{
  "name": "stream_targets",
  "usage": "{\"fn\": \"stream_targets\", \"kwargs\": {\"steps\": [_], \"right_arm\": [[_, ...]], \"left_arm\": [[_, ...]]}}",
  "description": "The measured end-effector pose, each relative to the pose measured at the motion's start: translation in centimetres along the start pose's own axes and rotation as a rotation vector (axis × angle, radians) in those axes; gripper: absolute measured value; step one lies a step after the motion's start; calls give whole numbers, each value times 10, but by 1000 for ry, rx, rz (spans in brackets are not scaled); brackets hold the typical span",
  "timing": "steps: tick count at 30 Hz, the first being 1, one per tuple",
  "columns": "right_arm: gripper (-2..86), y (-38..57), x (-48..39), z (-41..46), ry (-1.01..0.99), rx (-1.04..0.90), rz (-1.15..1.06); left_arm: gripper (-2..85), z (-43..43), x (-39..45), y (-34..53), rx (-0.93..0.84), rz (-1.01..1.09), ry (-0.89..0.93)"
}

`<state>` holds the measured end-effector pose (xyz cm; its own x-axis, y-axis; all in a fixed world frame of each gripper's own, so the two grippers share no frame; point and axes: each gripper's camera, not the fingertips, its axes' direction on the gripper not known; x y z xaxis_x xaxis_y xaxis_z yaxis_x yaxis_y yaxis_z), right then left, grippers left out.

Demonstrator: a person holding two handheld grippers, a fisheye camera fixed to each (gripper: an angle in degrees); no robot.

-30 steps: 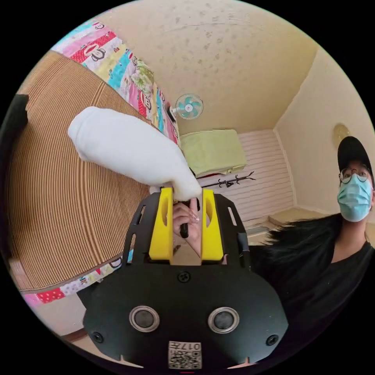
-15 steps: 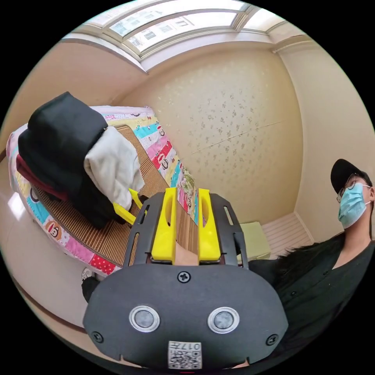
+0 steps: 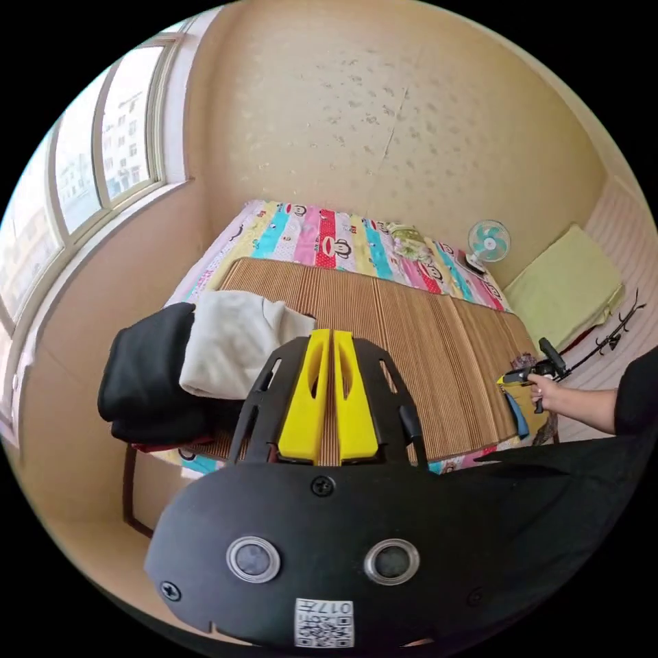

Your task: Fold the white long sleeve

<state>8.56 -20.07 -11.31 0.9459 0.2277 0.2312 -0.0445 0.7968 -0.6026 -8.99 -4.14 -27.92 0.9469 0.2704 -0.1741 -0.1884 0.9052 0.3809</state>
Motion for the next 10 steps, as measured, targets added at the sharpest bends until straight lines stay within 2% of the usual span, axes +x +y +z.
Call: {"fn": "stream_targets", "kwargs": {"steps": [4,6,9,10], "right_arm": [[6,50,41,-37,247,239,90],[6,81,67,-33,445,235,148],[5,106,90,-35,584,233,189],[5,110,93,-38,594,251,190]], "left_arm": [[-1,20,89,-25,69,95,48],[-3,24,135,-28,219,93,205],[-4,34,179,-29,342,54,409],[-4,37,188,-29,348,53,419]]}}
